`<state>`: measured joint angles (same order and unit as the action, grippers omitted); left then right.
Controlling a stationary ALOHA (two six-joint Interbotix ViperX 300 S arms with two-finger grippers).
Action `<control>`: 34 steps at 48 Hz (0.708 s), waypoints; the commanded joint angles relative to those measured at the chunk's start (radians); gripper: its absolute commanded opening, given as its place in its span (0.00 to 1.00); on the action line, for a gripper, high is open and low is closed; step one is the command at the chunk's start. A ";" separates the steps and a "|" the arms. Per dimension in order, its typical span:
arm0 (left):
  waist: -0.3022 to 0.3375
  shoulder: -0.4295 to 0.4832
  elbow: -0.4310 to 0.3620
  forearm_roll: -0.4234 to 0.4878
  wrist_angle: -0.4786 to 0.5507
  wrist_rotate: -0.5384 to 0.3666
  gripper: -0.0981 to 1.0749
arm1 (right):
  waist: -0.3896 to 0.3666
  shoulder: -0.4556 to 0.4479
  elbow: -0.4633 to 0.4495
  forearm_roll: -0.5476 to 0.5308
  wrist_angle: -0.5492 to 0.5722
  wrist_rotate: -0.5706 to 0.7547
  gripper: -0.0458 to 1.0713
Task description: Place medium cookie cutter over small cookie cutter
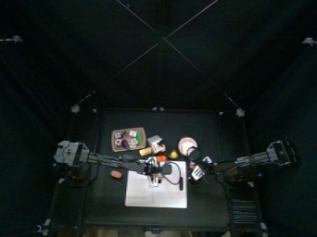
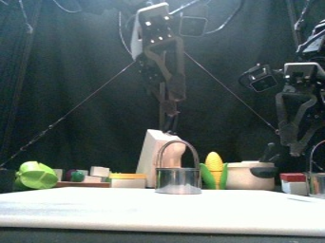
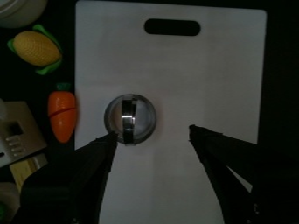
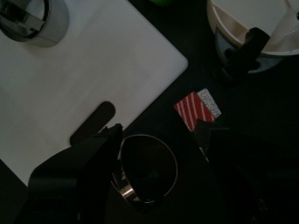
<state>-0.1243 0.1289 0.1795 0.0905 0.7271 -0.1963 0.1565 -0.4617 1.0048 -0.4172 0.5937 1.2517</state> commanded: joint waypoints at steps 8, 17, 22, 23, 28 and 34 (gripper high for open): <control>-0.005 -0.255 0.275 -0.046 -0.321 -0.002 0.93 | 0.014 -0.006 -0.021 0.000 -0.003 -0.002 0.91; 0.020 -0.423 0.515 -0.133 -0.566 0.002 0.93 | 0.014 -0.006 -0.018 0.002 -0.003 0.000 0.91; 0.032 -0.515 0.637 -0.141 -0.673 0.005 0.93 | 0.014 -0.006 -0.021 0.002 -0.003 0.000 0.91; 0.034 -0.532 0.658 -0.141 -0.695 0.006 0.93 | 0.014 -0.006 -0.021 0.002 -0.003 0.000 0.91; 0.037 -0.601 0.744 -0.140 -0.779 0.008 0.93 | 0.014 -0.006 -0.021 -0.003 -0.005 0.000 0.91; 0.048 -0.660 0.808 -0.133 -0.815 0.009 0.93 | 0.008 -0.005 -0.021 -0.005 -0.005 -0.003 0.91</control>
<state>-0.0874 -0.4970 0.9710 -0.0476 -0.0629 -0.1887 0.1672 -0.4602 1.0048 -0.4188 0.5937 1.2517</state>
